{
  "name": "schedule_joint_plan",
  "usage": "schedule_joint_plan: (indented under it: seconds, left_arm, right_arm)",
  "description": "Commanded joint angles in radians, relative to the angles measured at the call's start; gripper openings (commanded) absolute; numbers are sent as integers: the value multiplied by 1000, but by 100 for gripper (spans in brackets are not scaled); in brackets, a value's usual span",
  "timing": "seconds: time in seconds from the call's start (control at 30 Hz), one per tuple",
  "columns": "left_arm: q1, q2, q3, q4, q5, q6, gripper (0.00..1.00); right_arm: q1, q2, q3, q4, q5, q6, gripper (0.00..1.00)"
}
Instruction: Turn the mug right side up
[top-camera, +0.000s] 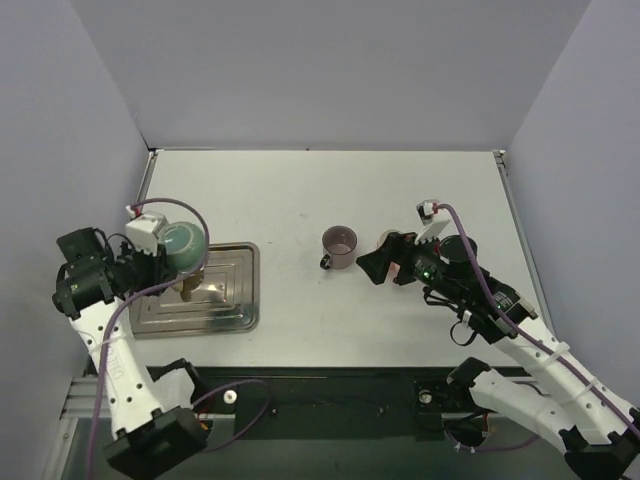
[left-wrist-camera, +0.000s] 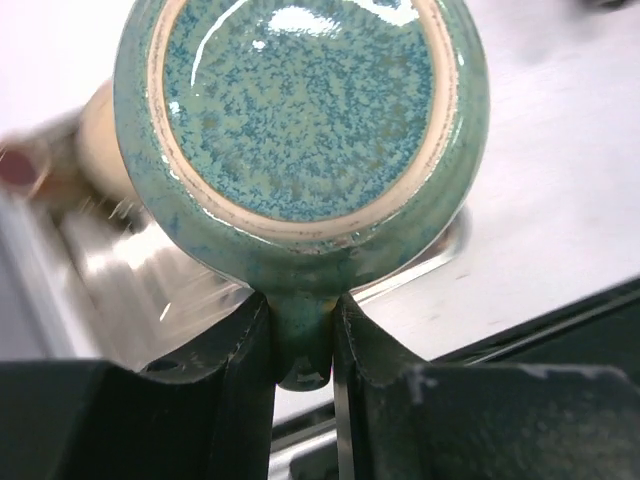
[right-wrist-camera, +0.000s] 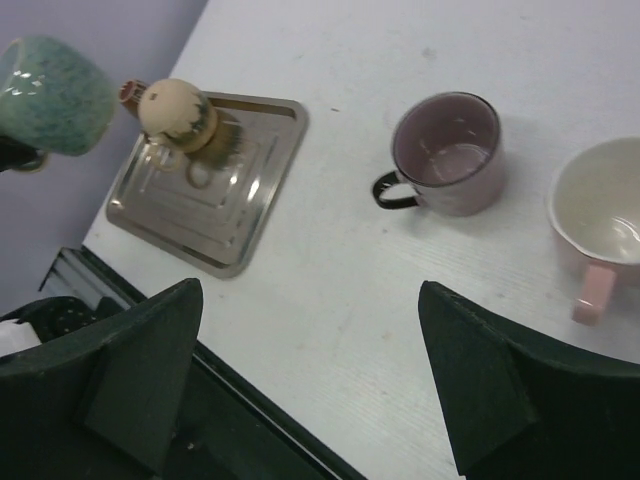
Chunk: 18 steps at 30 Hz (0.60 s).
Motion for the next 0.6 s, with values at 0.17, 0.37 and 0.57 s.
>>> schedule_joint_plan:
  seconds: [0.17, 0.37, 0.57]
  left_arm:
    - [-517, 149, 278, 338, 424, -657, 0]
    - [-659, 188, 268, 594, 579, -994, 0]
    - [-758, 155, 174, 751, 589, -1090, 0]
  right_arm:
    - [264, 203, 49, 628, -17, 156, 85]
    - [332, 357, 60, 994, -66, 271, 85]
    - [344, 463, 93, 1247, -89, 369, 80]
